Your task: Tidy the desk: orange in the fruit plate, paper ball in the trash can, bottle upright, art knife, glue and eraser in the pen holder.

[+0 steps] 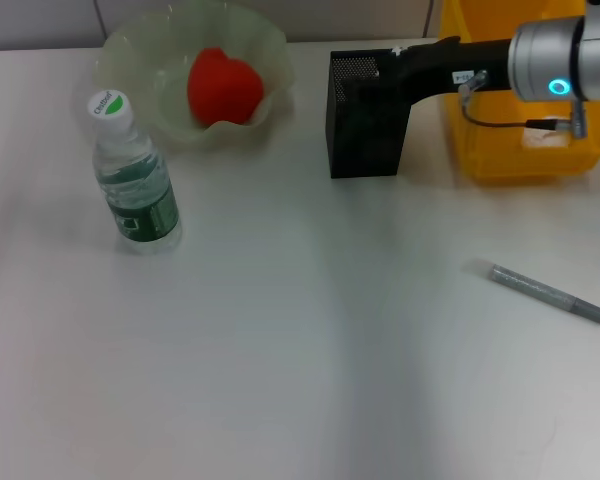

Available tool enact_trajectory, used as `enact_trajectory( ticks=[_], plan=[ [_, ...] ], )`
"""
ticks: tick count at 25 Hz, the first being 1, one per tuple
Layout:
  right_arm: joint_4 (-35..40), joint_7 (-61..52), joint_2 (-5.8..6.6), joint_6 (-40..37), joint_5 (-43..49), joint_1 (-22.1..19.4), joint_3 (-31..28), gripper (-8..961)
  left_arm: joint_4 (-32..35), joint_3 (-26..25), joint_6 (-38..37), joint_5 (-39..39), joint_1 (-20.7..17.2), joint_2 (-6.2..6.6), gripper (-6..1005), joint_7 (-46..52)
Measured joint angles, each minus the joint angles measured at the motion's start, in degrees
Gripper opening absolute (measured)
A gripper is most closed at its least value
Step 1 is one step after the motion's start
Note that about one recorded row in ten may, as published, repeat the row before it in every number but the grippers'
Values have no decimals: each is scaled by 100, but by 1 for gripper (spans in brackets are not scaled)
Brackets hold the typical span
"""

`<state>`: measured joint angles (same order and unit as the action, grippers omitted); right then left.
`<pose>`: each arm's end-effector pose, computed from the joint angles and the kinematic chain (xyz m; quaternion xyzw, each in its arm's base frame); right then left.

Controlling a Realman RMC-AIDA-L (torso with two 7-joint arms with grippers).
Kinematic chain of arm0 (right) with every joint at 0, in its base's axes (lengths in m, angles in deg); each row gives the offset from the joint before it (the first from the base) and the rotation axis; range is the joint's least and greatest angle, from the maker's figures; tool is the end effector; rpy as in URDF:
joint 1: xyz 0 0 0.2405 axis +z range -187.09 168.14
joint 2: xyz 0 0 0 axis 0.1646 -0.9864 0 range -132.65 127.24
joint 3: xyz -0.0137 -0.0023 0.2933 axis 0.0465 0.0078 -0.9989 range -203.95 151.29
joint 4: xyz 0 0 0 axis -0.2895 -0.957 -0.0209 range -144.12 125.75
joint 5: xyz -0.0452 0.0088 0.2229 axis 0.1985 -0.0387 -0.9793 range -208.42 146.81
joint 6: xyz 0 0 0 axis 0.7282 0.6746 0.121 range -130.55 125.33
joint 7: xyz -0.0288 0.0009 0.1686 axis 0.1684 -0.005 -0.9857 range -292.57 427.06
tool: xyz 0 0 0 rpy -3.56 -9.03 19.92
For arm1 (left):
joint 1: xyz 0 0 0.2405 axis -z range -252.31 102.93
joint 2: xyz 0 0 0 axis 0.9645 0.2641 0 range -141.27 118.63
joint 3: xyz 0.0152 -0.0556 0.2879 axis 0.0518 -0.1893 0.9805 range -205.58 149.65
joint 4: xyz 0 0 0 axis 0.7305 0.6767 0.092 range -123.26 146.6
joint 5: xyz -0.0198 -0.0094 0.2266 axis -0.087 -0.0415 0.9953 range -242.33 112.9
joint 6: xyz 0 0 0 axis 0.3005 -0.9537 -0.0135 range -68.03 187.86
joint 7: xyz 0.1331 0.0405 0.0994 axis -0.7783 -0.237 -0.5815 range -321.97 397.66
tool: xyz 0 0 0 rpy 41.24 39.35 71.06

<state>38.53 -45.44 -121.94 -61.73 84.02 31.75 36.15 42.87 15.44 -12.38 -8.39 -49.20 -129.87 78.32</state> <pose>0.1984 0.4819 -0.0546 -0.9173 0.2860 0.1520 0.2318 -0.3068 0.4244 0.0682 -0.7299 -0.0941 -0.4010 0.5455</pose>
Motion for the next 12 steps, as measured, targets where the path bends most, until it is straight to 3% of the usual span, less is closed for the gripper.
enact_trajectory(
  ticks=[3,4,5,7,10,12],
  plan=[
    [609,-355,2,-425,-94,-275,0,609,1,-3,-53,1,0,-2,787,2],
    [1232,-803,10,-915,-98,-487,18,614,5,-5,-74,0,0,-2,787,6],
    [1232,-803,10,-915,-98,-487,18,620,5,-5,-74,0,0,-2,787,6],
    [2240,-1617,39,-1821,152,-679,45,630,6,-5,-83,0,0,-2,787,7],
    [2646,-2079,52,-2418,509,-674,37,641,9,-7,-85,-2,34,3,787,13],
    [2946,-2756,31,-3086,1271,-526,104,640,9,16,-59,-3,81,4,787,13]
  ],
)
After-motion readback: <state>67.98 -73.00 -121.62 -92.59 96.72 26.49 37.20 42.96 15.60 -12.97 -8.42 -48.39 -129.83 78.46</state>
